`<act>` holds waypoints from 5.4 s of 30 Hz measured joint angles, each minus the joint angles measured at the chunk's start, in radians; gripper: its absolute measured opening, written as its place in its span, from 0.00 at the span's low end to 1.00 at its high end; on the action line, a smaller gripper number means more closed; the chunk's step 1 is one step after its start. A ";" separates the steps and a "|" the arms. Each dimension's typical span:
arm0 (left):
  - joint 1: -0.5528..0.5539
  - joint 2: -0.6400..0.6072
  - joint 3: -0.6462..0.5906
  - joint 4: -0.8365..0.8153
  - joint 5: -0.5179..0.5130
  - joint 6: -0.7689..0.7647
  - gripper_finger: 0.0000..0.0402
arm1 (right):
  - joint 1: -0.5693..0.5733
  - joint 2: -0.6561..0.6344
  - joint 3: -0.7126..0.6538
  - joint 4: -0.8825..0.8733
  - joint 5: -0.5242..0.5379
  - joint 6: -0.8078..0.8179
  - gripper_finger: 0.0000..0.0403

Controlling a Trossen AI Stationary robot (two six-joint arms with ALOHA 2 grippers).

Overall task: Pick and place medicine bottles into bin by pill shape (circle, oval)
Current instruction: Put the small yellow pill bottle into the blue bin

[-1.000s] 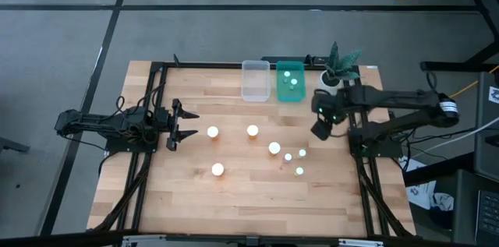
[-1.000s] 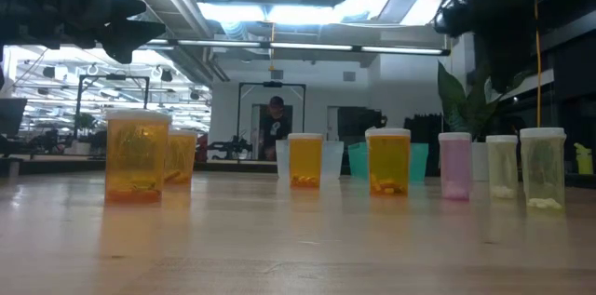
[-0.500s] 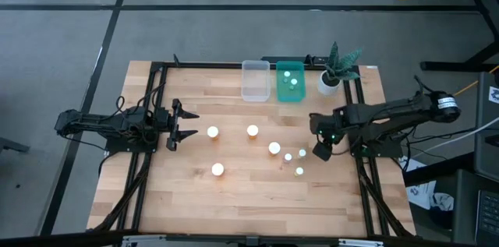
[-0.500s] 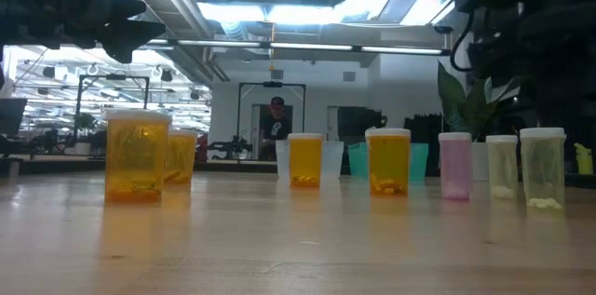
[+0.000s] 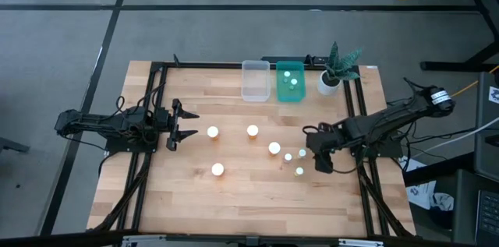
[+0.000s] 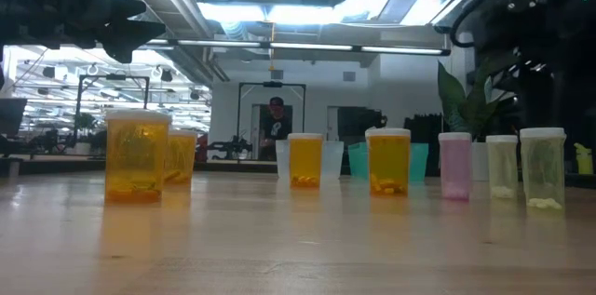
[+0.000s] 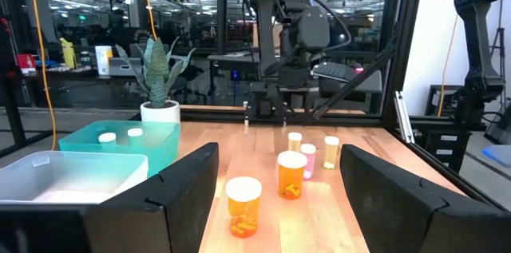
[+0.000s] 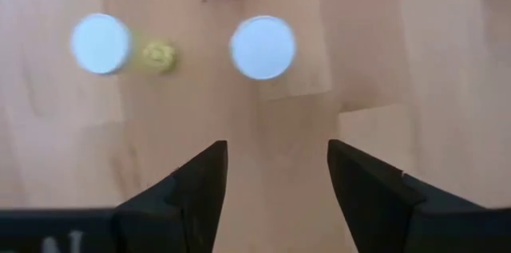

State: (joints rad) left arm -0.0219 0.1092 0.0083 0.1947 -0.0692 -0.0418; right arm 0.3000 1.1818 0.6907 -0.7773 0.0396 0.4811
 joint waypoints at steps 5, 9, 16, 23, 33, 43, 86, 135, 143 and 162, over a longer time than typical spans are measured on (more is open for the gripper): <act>0.000 0.000 0.000 0.000 0.000 0.000 0.63 | 0.000 0.008 0.000 0.000 0.022 -0.022 0.54; 0.000 0.000 0.000 0.000 0.000 0.000 0.63 | 0.000 0.008 0.000 0.000 0.046 -0.056 0.54; 0.000 0.000 0.000 0.000 0.000 0.000 0.63 | -0.001 0.008 0.000 0.012 0.073 -0.169 0.54; 0.000 0.000 0.000 0.000 0.000 0.000 0.63 | -0.001 0.064 0.000 0.058 0.065 -0.244 0.54; 0.000 0.000 0.000 0.000 0.000 0.000 0.63 | -0.001 0.154 0.000 0.219 0.065 -0.310 0.54; 0.000 0.000 0.000 0.000 0.000 -0.004 0.63 | -0.001 0.154 0.000 0.235 0.064 -0.307 0.51; 0.000 0.000 0.000 0.000 0.000 -0.027 0.63 | -0.870 0.351 0.401 0.259 0.102 -0.637 0.28; 0.000 0.000 0.000 0.000 0.000 -0.030 0.63 | -0.828 0.541 0.637 -0.006 0.064 -0.563 0.69; 0.000 0.000 0.000 0.000 0.000 -0.033 0.63 | -0.715 0.483 0.649 -0.282 0.070 -0.459 0.69; 0.000 0.000 0.000 0.000 0.000 -0.034 0.63 | -0.187 0.087 0.106 -0.244 -0.069 -0.085 0.69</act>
State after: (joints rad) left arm -0.0220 0.1093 0.0083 0.1947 -0.0690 -0.0761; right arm 0.1132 1.2690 0.7965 -1.0214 -0.0294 0.3960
